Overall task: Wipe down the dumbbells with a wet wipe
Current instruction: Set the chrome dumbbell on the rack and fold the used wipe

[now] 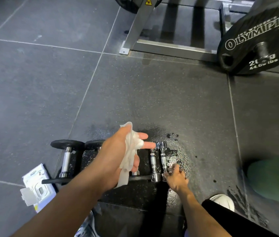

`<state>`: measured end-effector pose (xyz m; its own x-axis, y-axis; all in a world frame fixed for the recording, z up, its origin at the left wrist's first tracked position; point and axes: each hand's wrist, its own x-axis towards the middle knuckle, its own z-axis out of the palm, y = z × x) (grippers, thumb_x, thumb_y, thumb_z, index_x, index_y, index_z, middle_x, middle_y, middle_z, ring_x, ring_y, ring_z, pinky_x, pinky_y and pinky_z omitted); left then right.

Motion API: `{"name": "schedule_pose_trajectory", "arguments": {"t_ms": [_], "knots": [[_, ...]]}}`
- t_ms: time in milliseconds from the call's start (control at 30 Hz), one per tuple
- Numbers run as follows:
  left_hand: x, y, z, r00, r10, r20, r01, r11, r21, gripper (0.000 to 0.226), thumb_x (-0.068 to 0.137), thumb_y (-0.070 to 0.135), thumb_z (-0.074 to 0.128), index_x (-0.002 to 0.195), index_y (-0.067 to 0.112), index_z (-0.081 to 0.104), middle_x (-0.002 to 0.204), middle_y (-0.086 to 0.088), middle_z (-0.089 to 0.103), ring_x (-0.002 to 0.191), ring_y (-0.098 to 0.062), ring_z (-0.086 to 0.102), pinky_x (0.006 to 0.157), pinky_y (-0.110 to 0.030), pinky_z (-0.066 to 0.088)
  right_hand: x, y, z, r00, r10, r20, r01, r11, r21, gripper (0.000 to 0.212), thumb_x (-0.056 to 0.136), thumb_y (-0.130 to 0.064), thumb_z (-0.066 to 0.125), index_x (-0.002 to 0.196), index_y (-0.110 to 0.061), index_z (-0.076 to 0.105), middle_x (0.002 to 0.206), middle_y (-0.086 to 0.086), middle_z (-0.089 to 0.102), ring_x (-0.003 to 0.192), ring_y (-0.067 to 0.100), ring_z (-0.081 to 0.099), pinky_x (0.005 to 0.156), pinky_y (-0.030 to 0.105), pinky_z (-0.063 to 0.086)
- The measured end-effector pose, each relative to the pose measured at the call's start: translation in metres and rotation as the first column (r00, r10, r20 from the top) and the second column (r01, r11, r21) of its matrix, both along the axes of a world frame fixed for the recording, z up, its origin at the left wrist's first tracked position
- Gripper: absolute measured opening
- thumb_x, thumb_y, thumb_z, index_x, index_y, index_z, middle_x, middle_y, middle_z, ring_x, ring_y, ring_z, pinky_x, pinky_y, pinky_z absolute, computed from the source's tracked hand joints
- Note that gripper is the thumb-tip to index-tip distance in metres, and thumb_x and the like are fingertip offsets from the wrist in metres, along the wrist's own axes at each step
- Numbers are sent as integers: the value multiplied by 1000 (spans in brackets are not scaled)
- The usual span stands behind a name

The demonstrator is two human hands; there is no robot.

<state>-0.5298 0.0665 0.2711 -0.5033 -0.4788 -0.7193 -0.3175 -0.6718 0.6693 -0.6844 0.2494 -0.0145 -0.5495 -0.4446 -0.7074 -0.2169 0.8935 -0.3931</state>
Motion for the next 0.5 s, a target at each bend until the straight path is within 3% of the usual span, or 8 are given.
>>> {"name": "schedule_pose_trajectory", "arguments": {"t_ms": [67, 167, 233, 300, 367, 433, 500], "knots": [[0, 1, -1, 1000, 7, -25, -6, 1000, 14, 59, 109, 55, 35, 122, 11, 71, 110, -12, 82, 45, -17, 50, 46, -24, 42, -1, -7, 20, 998, -65, -1, 64, 996, -54, 37, 105, -37, 56, 135, -24, 38, 133, -2, 65, 131, 28, 53, 114, 52, 33], [4, 1, -2, 996, 22, -82, -17, 998, 55, 58, 109, 55, 32, 129, 15, 69, 117, -11, 80, 65, -27, 69, 59, -31, 52, 1, -26, 67, 982, -160, 99, 176, 967, -186, 19, 105, -36, 56, 110, -19, 51, 107, 6, 73, 84, 23, 68, 89, 49, 59], [5, 2, -5, 987, 87, -137, -68, 988, 137, 58, 109, 54, 32, 134, 16, 67, 124, -16, 77, 100, -38, 76, 79, -43, 57, 5, -39, 104, 976, -170, 139, 207, 927, -313, 19, 103, -35, 57, 101, -17, 61, 100, 5, 74, 87, 25, 69, 90, 47, 57], [9, 4, 1, 971, 167, -173, -137, 975, 173, 57, 109, 51, 35, 135, 12, 68, 128, -22, 74, 119, -39, 70, 95, -48, 54, 13, -47, 153, 965, -187, 185, 252, 860, -443, 27, 103, -36, 57, 96, -12, 67, 92, -1, 76, 86, 24, 67, 80, 33, 54], [11, 9, 8, 952, 219, -212, -184, 968, 173, 56, 110, 46, 34, 134, 10, 69, 132, -24, 71, 122, -38, 68, 99, -48, 53, 21, -52, 203, 928, -172, 329, 335, 771, -541, 33, 106, -36, 55, 98, -7, 69, 84, -6, 74, 79, 16, 64, 73, 24, 50], [14, 18, 24, 935, 246, -254, -201, 961, 191, 55, 110, 40, 30, 134, 9, 69, 129, -21, 74, 114, -36, 73, 95, -48, 55, 33, -49, 250, 899, -88, 429, 354, 724, -592, 38, 106, -42, 54, 105, -8, 71, 91, -3, 75, 86, 15, 67, 79, 30, 52], [17, 28, 35, 916, 270, -296, -202, 949, 242, 54, 109, 35, 29, 135, 7, 68, 126, -21, 75, 104, -34, 77, 93, -50, 56, 47, -40, 280, 910, -23, 415, 308, 706, -637, 32, 99, -48, 65, 112, -18, 70, 95, -2, 74, 91, 14, 68, 83, 35, 52]]}}
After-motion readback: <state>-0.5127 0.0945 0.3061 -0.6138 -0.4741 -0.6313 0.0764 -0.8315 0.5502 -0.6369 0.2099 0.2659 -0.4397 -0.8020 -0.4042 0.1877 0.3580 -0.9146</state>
